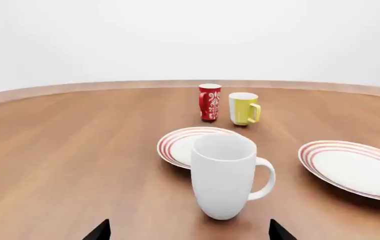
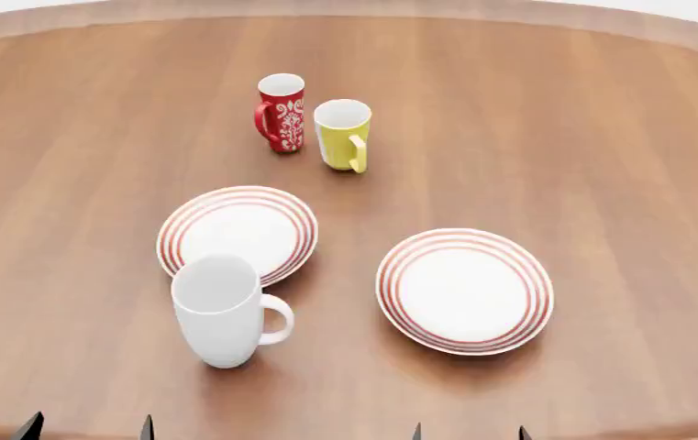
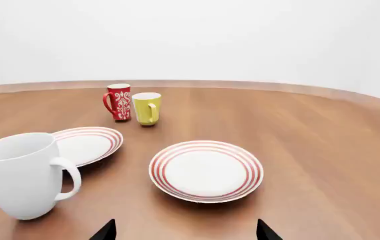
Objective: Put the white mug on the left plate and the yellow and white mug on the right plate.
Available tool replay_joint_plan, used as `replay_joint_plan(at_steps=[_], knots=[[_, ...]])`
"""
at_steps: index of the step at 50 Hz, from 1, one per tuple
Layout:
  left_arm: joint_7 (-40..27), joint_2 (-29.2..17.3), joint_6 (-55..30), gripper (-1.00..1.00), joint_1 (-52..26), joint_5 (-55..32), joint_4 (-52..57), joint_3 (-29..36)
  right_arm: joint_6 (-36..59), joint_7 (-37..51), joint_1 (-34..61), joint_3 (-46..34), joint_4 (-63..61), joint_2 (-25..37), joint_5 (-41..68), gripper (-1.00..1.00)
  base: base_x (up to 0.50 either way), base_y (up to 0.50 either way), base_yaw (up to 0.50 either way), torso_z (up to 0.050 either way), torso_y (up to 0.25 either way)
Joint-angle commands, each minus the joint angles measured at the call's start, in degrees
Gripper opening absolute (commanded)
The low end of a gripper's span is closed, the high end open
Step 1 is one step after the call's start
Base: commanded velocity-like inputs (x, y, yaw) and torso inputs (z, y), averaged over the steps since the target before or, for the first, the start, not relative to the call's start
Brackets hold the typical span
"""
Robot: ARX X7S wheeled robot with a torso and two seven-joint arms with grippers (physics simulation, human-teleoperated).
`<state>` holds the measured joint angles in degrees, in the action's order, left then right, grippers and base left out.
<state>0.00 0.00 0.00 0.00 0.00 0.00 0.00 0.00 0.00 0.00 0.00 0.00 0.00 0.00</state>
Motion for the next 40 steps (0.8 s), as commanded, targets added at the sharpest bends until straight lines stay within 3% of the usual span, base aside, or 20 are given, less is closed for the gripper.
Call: replay_joint_plan(at_steps=[1,5,8,40], knots=[[-0.91,-0.90,0.20,1.00,0.19,-1.23,0.08,0.93,1.06,-0.11,-0.95,-0.09,-1.93,1.03,3.38,1.00,0.00,0.00,0.00,0.000,0.000],[-3.23,-1.62,-1.75,1.00,0.19,-0.81,1.25,1.94,0.40,-0.38,-1.56,0.82,-2.82,2.06,6.95,1.00,0.00,0.00,0.00,0.000,0.000],[-1.07,-1.67,-0.26,1.00,1.23,-7.36,3.41,0.90,-0.51,1.05,-1.86,1.59,-3.87,2.71,7.09,1.00,0.00,0.00,0.12,0.000,0.000],[-7.18,-5.04,-0.41,1.00,0.47,-5.22,3.23,5.23,1.28,3.90,-1.49,-1.97,-5.14,5.96,7.49,1.00,0.00,0.00,0.50,0.000,0.000]])
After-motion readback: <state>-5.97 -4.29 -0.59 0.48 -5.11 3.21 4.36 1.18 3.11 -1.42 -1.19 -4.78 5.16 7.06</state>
